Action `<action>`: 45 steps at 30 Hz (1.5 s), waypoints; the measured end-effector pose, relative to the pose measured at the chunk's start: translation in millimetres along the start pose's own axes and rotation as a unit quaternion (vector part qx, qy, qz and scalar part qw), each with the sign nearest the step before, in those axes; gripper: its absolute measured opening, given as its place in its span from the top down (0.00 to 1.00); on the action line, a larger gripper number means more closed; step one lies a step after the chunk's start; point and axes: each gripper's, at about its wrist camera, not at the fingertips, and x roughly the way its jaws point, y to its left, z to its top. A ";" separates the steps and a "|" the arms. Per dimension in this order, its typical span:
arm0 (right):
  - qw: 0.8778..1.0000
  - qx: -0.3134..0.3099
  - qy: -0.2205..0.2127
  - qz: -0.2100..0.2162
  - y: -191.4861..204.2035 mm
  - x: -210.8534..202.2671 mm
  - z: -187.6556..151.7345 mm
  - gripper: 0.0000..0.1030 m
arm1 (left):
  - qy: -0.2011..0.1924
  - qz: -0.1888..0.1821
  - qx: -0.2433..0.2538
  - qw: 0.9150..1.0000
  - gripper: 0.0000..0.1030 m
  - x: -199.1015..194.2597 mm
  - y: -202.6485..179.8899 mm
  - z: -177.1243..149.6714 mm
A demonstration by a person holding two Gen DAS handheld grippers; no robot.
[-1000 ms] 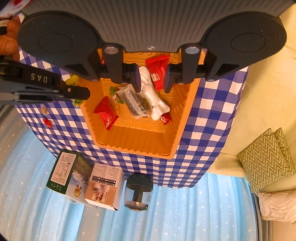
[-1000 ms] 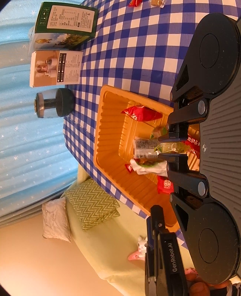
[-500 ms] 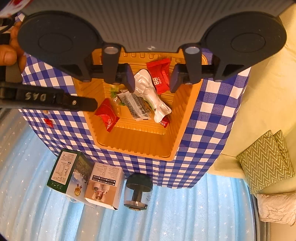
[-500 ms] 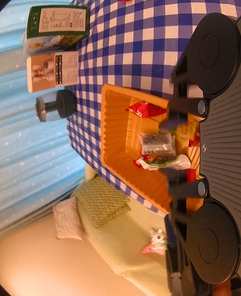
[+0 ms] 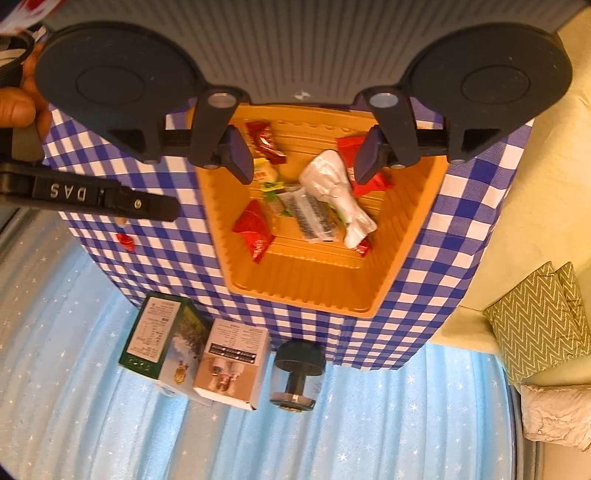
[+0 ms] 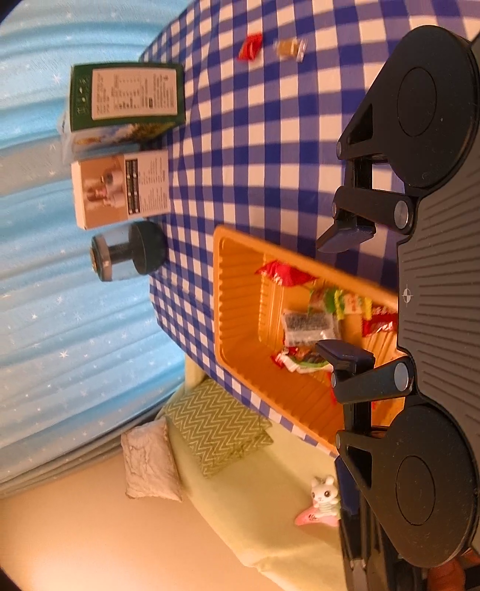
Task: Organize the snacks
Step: 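Open the left tool over the tray while the right tool releases its yellow candy, then lift both open tools from the tray back toward the loose candies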
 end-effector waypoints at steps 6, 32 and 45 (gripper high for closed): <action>1.000 0.000 -0.011 -0.024 -8.6 -35.1 -11.3 0.49 | -0.006 -0.012 0.012 1.000 0.37 -15.8 -25.3 -5.5; 0.988 0.071 -0.031 -0.130 -76.7 -155.3 -71.3 0.34 | -0.020 -0.087 0.053 0.995 0.14 -48.7 -127.5 -31.7; 0.982 0.085 -0.032 -0.168 -106.4 -176.4 -82.5 0.34 | -0.007 -0.112 0.079 0.991 0.14 -35.7 -170.4 -41.2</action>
